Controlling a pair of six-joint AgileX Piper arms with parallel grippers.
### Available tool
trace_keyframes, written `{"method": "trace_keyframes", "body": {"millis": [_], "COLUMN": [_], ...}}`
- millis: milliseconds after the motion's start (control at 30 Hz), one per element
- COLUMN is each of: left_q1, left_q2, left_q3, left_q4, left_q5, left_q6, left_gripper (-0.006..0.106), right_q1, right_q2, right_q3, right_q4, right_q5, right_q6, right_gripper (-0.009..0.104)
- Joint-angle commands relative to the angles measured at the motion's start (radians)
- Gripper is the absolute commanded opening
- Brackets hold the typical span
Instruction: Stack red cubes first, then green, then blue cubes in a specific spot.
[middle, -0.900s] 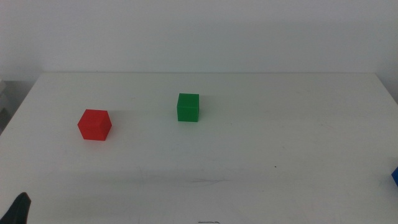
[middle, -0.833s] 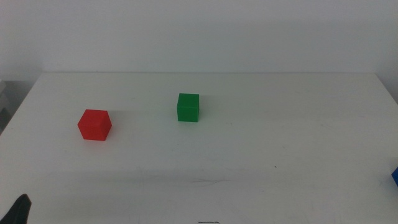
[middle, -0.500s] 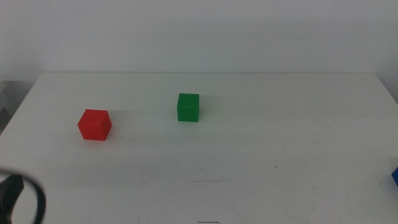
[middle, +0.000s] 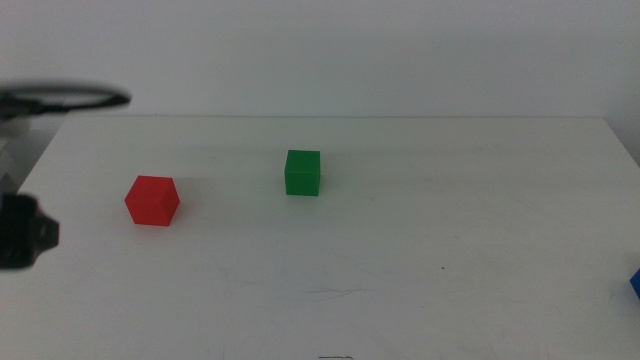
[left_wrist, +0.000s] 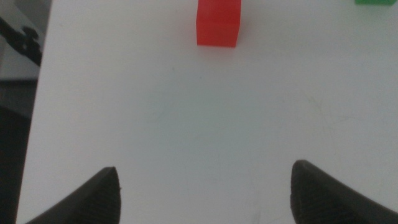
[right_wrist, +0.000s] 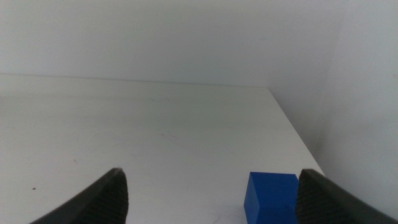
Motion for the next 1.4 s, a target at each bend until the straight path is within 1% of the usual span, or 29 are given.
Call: {"method": "trace_keyframes", "body": {"millis": [0, 300, 400, 667, 967, 1367], "left_q1": [-0.003, -0.003, -0.003, -0.015, -0.033, -0.033], "left_q2": [0.074, 0.411, 0.510, 0.759, 0.983, 1.146], "left_q3": [-0.105, -0.427, -0.506, -0.716, -0.875, -0.940], "left_q4": [-0.004, -0.004, -0.004, -0.019, -0.023, -0.058], "left_q5": [0.011, 0.201, 0.206, 0.230, 0.226, 0.179], "left_q6": [-0.022, 0.019, 0.077, 0.131, 0.167, 0.187], "left_gripper": [0.094, 0.094, 0.094, 0.094, 0.094, 0.094], "right_q1": [-0.006, -0.006, -0.006, -0.006, -0.006, -0.006], "right_q2": [-0.019, -0.019, -0.019, -0.019, -0.019, -0.019], "right_q3": [-0.019, -0.019, -0.019, -0.019, -0.019, -0.019], "right_q4": [-0.015, -0.015, -0.015, -0.015, -0.015, -0.015], "right_q5": [-0.073, -0.073, -0.073, -0.073, -0.072, -0.072], "right_q6": [-0.008, -0.008, -0.008, -0.007, -0.008, -0.008], "right_gripper": [0.091, 0.091, 0.091, 0.091, 0.091, 0.091]}}
